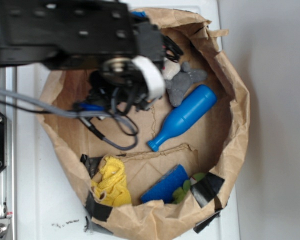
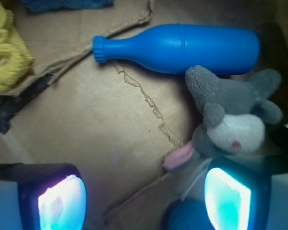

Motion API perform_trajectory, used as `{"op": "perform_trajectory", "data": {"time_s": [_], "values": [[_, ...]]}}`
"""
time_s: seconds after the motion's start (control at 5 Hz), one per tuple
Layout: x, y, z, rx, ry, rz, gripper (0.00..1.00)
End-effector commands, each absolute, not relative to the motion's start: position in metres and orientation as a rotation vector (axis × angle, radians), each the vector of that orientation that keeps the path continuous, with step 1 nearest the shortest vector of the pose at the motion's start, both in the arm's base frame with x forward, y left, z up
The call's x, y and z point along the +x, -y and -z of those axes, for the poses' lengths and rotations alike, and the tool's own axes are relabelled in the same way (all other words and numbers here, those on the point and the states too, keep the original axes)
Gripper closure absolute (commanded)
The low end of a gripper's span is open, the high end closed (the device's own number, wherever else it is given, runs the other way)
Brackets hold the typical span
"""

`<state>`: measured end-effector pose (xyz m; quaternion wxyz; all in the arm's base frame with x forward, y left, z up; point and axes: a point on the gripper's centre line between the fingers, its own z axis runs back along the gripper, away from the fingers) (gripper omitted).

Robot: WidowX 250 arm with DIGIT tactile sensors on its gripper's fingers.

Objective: Grab the blue ball.

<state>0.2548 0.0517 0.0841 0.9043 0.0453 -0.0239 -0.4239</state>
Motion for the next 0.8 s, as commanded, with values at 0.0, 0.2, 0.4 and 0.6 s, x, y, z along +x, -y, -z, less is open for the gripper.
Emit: {"op": "perform_trajectory", "data": {"time_s": [0.0,0.2,0.4,0.6], "values": [[0.288,-0.079,-0.089,0.087,0.023,0.81,0.0],[0.283,-0.081,-0.089,0.093,0.028,0.821,0.0],[0.281,-0.089,-0.088,0.11,0.016,0.824,0.0],[0.269,-0.1,-0.086,0.098,-0.047,0.847,0.0]]}}
